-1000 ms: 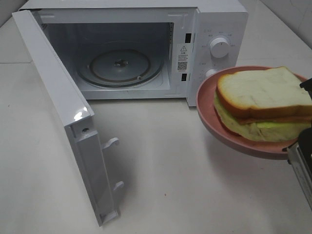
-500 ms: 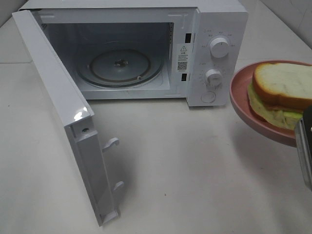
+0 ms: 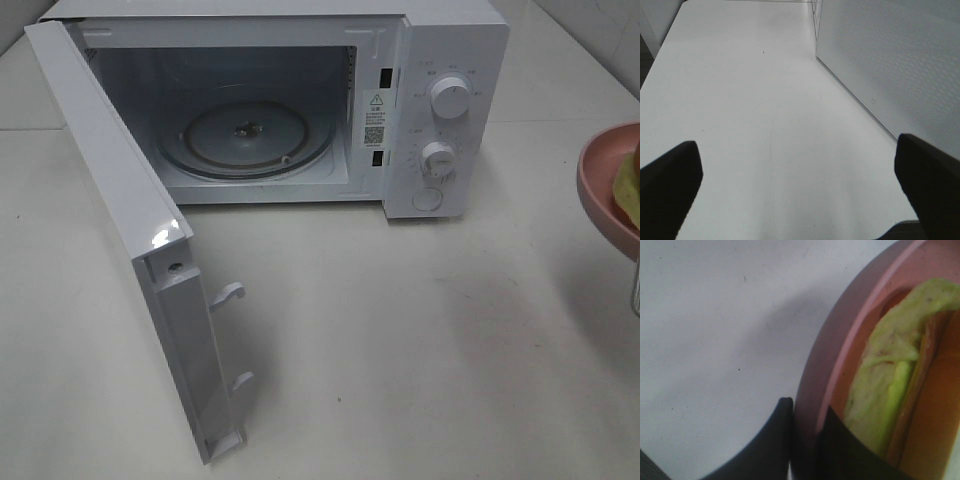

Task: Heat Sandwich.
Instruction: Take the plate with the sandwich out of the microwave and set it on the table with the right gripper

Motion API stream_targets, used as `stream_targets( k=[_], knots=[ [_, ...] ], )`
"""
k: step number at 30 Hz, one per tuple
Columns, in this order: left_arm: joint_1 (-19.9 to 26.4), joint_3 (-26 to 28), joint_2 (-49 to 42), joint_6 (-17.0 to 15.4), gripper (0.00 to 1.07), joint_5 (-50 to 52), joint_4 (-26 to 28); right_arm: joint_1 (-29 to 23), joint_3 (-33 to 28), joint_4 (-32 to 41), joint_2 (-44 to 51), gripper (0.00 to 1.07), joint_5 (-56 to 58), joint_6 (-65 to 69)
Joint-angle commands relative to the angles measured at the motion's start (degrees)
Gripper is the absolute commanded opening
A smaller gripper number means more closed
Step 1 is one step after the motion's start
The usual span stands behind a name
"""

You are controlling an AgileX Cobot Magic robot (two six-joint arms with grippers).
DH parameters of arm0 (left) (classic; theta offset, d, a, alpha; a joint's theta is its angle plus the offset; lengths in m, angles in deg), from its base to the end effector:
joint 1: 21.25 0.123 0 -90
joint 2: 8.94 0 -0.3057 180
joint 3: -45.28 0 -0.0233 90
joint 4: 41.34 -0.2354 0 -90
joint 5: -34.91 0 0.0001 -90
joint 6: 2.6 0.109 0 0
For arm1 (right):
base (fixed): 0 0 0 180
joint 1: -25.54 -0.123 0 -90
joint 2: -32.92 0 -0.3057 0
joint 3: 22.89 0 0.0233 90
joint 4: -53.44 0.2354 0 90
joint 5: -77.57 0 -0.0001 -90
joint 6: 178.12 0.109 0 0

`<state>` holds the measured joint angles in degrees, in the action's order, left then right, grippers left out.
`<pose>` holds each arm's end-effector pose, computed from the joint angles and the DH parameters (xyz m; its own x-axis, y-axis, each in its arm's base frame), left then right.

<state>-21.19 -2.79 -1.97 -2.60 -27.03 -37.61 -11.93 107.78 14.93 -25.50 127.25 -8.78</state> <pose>-0.0269 -0.0063 0.2647 -0.4542 -0.0311 -0.8903 0.0362 0.9979 -0.0533 0.1255 0.0310 0.2504 -0.3300 -0.9342 -0.1358 -0.6998 0.3386 -0.6290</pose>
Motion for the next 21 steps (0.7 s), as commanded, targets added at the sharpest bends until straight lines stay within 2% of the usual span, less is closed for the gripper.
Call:
stream_targets(
  k=[1,10,17,21],
  knots=[
    [-0.06,0.0,-0.86,-0.57,1.0,0.63,-0.11,0.0,0.4,-2.75,-0.23,0.0,1.43,4.47],
    [-0.06,0.0,-0.86,-0.57,1.0,0.63,-0.11,0.0,0.46,-6.53,-8.31,0.0,4.07,23.26],
    [-0.06,0.0,-0.86,-0.57,1.0,0.63,-0.11,0.0,0.46,-6.76,-14.15,0.0,3.44,29.28],
    [-0.06,0.0,-0.86,-0.57,1.0,0.63,-0.11,0.0,1.38,-7.62,-17.76,0.0,3.5,37.36]
  ],
)
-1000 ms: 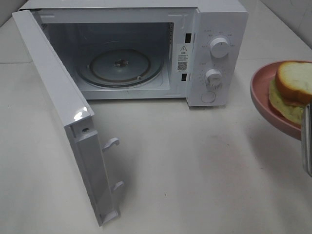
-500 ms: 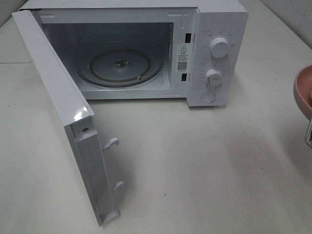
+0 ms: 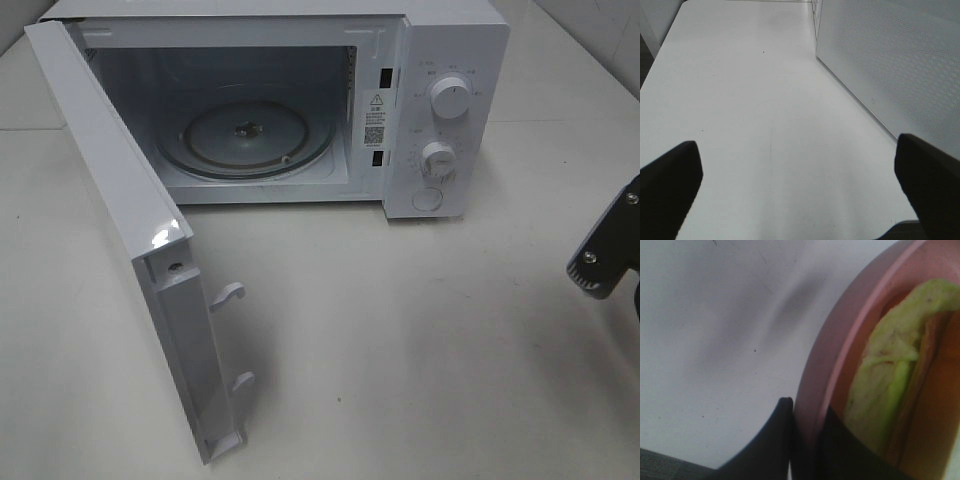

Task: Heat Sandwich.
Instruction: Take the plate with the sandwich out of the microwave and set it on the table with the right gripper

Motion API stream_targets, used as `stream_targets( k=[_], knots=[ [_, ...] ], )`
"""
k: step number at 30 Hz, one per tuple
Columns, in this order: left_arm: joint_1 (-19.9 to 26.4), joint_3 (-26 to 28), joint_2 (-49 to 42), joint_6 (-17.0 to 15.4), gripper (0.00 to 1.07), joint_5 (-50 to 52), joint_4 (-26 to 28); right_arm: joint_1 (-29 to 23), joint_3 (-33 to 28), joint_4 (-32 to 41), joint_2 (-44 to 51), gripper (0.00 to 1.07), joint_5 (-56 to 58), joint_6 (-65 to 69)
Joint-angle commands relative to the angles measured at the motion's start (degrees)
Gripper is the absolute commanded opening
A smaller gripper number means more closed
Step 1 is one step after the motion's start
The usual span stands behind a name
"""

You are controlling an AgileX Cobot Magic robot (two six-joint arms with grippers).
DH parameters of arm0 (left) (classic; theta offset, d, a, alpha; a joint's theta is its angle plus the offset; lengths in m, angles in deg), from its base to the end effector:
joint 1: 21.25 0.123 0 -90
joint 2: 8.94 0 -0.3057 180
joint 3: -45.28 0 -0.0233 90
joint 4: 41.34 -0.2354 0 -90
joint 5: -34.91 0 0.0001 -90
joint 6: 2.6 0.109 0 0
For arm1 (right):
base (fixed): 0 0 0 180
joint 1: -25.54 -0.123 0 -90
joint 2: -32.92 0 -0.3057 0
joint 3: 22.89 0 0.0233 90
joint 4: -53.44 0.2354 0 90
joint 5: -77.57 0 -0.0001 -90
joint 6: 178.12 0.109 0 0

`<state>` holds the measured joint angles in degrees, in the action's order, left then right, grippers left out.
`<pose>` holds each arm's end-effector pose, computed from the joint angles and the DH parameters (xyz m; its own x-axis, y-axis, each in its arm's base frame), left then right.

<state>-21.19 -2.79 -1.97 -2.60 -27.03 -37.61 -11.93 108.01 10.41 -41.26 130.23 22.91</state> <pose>-0.0269 -0.0063 0.2647 -0.4542 -0.0311 -0.8903 0.0362 0.9979 -0.0533 0.1524 0.0423 0.2182 -0.7038 -0.6957 -0.1435 -0.5242 0.6450 -0.5560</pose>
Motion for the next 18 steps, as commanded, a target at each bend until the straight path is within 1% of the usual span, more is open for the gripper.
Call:
stream_targets(
  k=[1,3,7,11,12,15,16,18],
  knots=[
    [-0.06,0.0,-0.86,-0.57,1.0,0.63,-0.11,0.17,1.6,-3.27,-2.75,0.0,0.74,7.56],
    [-0.06,0.0,-0.86,-0.57,1.0,0.63,-0.11,0.17,3.32,-3.95,-5.39,0.0,1.38,13.35],
    [-0.06,0.0,-0.86,-0.57,1.0,0.63,-0.11,0.17,4.81,-4.87,-8.65,0.0,1.43,17.19],
    [-0.06,0.0,-0.86,-0.57,1.0,0.63,-0.11,0.46,6.19,-4.87,-11.4,0.0,1.38,17.93],
    [-0.06,0.0,-0.86,-0.57,1.0,0.63,-0.11,1.72,7.16,-4.81,-12.89,0.0,1.15,17.93],
    [-0.06,0.0,-0.86,-0.57,1.0,0.63,-0.11,3.27,8.02,-5.04,-14.32,0.0,1.15,17.93],
    [-0.06,0.0,-0.86,-0.57,1.0,0.63,-0.11,4.64,8.77,-5.79,-15.47,0.0,1.09,17.93],
    [-0.06,0.0,-0.86,-0.57,1.0,0.63,-0.11,5.16,8.94,-6.3,-16.04,0.0,1.03,17.93]
  ],
)
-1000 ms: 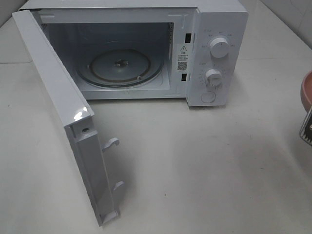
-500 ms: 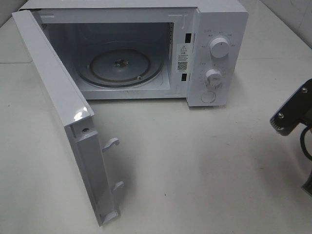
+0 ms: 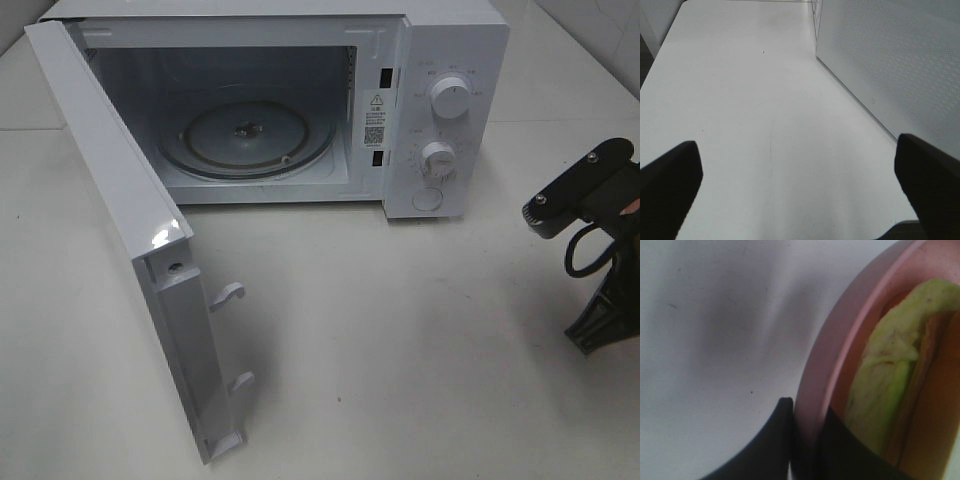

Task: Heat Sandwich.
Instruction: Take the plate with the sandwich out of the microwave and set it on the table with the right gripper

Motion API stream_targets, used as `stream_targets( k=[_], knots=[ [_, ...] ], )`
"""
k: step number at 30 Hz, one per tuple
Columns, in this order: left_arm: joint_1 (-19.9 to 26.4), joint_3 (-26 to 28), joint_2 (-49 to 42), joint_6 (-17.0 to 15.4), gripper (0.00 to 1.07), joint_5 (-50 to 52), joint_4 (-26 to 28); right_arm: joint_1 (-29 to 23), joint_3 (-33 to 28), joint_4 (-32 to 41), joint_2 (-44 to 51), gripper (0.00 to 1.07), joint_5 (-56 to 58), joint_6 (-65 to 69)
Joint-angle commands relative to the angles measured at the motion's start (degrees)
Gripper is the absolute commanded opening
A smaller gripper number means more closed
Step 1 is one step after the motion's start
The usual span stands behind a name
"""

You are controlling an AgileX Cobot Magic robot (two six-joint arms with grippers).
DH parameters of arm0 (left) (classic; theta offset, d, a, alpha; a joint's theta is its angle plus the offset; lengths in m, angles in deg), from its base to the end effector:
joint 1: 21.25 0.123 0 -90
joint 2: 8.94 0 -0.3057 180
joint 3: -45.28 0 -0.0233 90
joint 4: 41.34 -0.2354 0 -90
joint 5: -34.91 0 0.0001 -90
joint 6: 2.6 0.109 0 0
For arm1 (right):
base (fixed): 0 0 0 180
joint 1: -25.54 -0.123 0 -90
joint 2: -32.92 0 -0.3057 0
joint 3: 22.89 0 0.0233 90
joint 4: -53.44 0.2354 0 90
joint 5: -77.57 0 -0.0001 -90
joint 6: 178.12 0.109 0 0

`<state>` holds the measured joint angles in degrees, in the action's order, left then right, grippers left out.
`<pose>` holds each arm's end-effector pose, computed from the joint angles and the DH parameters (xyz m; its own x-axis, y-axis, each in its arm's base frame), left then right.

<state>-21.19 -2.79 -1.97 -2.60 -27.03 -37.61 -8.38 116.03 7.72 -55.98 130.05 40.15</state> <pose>-0.0269 -0.0063 0.2647 -0.4542 -0.0311 -0.8903 0.0362 0.9979 -0.0533 0.2018 0.0610 0.2064 -0.8606 -0.4702 -0.1955 -0.3035 0.7819 -0.5445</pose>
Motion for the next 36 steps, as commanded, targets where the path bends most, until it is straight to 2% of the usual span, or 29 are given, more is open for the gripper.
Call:
stream_targets(
  k=[1,13,20,36],
  knots=[
    [-0.06,0.0,-0.86,-0.57,1.0,0.63,-0.11,2.29,1.15,-4.3,-1.83,0.0,1.03,0.69],
    [-0.06,0.0,-0.86,-0.57,1.0,0.63,-0.11,11.23,1.26,-8.42,-3.95,0.0,-6.07,2.29],
    [-0.06,0.0,-0.86,-0.57,1.0,0.63,-0.11,15.58,1.26,-10.08,-9.22,0.0,-9.8,3.9],
    [-0.06,0.0,-0.86,-0.57,1.0,0.63,-0.11,16.62,1.26,-18.85,-21.03,0.0,-15.64,15.18]
  ],
)
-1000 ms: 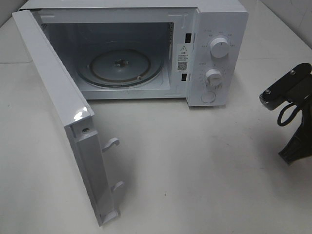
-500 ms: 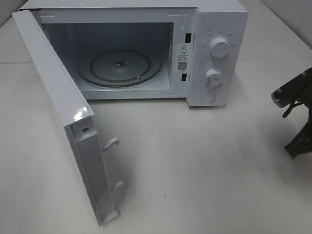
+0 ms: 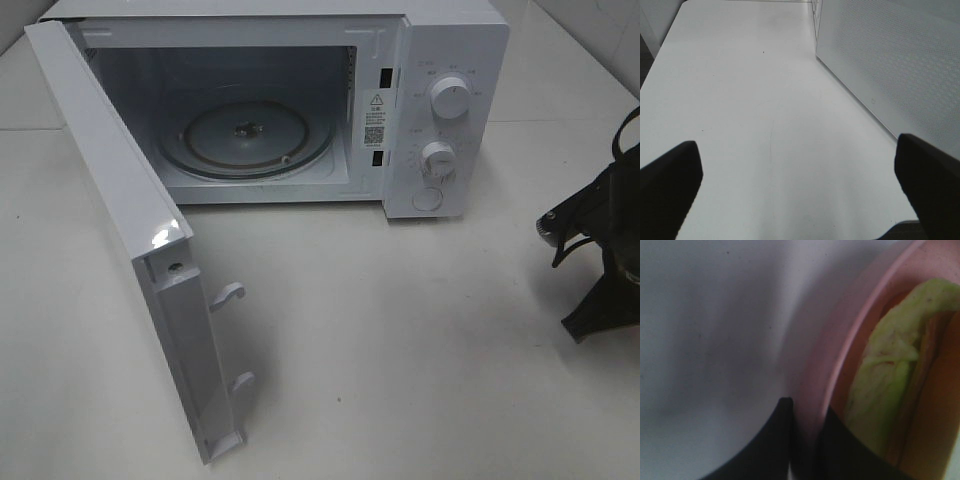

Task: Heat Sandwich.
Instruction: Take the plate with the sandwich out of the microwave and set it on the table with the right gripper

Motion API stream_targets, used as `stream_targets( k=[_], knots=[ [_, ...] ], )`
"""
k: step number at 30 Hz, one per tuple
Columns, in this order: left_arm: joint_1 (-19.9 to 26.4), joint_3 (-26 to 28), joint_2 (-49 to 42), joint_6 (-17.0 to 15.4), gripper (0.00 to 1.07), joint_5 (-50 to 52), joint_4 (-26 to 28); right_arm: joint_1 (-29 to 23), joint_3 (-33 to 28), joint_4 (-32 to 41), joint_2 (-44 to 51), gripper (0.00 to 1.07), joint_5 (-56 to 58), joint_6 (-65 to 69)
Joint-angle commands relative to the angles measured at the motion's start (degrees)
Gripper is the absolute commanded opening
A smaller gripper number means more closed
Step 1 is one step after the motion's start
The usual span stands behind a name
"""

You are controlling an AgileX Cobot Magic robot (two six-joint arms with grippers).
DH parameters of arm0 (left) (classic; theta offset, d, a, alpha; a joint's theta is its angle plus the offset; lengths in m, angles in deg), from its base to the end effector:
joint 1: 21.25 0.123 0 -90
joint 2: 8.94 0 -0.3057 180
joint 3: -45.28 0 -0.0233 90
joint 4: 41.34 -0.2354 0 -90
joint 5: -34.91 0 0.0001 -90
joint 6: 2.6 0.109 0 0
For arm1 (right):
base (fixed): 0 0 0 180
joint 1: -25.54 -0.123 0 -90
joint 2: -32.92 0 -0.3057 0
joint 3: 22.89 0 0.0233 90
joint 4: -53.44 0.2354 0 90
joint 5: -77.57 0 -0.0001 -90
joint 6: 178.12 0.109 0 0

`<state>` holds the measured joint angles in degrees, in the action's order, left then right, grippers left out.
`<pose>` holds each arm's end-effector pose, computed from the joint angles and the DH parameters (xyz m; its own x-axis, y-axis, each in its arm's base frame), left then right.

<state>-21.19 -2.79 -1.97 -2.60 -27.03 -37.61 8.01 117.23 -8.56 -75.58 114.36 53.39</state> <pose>-0.0269 -0.0063 0.2647 -0.4542 -0.0311 -0.8903 0.0362 0.9979 -0.0533 0.2652 0.0232 0.1343 -0.9156 -0.3654 -0.1676 -0.2276 0.8149 -0.5330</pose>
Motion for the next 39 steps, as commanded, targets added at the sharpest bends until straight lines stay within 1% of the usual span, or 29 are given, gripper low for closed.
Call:
stream_targets(
  k=[1,7,20,24,25,26,28,29,30,31,33,34,35,36,37,38,39],
  knots=[
    [-0.06,0.0,-0.86,-0.57,1.0,0.63,-0.11,0.23,0.06,-2.98,-2.23,0.0,-0.4,2.23],
    [-0.06,0.0,-0.86,-0.57,1.0,0.63,-0.11,0.23,0.06,-4.76,-5.1,0.01,-1.43,3.67],
    [-0.06,0.0,-0.86,-0.57,1.0,0.63,-0.11,0.23,0.06,-4.81,-5.16,0.06,-2.46,3.67],
    [-0.06,0.0,-0.86,-0.57,1.0,0.63,-0.11,0.23,0.06,-4.41,-5.16,0.1,-2.46,3.61],
    [-0.06,0.0,-0.86,-0.57,1.0,0.63,-0.11,0.23,0.06,-3.61,-4.87,0.13,-2.46,3.44],
    [-0.06,0.0,-0.86,-0.57,1.0,0.63,-0.11,0.23,0.06,-3.61,-4.87,0.13,-2.46,3.44],
    [-0.06,0.0,-0.86,-0.57,1.0,0.63,-0.11,0.23,0.06,-2.81,-4.18,0.17,-2.46,2.86],
    [-0.06,0.0,-0.86,-0.57,1.0,0.63,-0.11,0.23,0.06,-1.43,-3.04,0.24,-2.46,2.01],
    [-0.06,0.0,-0.86,-0.57,1.0,0.63,-0.11,0.23,0.06,-0.63,-2.29,0.27,-2.46,1.43],
    [-0.06,0.0,-0.86,-0.57,1.0,0.63,-0.11,0.23,0.06,-0.63,-2.29,0.27,-2.46,1.43],
    [-0.06,0.0,-0.86,-0.57,1.0,0.63,-0.11,0.23,0.06,1.55,-0.86,0.36,-2.69,-0.4],
    [-0.06,0.0,-0.86,-0.57,1.0,0.63,-0.11,0.23,0.06,4.76,0.74,0.45,-2.86,-2.98],
    [-0.06,0.0,-0.86,-0.57,1.0,0.63,-0.11,0.23,0.06,6.3,1.49,0.48,-2.86,-4.47],
    [-0.06,0.0,-0.86,-0.57,1.0,0.63,-0.11,0.23,0.06,6.3,1.49,0.48,-2.86,-4.47],
    [-0.06,0.0,-0.86,-0.57,1.0,0.63,-0.11,0.23,0.06,8.31,2.41,0.52,-2.92,-6.13],
    [-0.06,0.0,-0.86,-0.57,1.0,0.63,-0.11,0.23,0.06,12.15,4.3,0.55,-2.92,-9.4],
    [-0.06,0.0,-0.86,-0.57,1.0,0.63,-0.11,0.23,0.06,14.04,5.56,0.6,-2.92,-11.34]
  ],
)
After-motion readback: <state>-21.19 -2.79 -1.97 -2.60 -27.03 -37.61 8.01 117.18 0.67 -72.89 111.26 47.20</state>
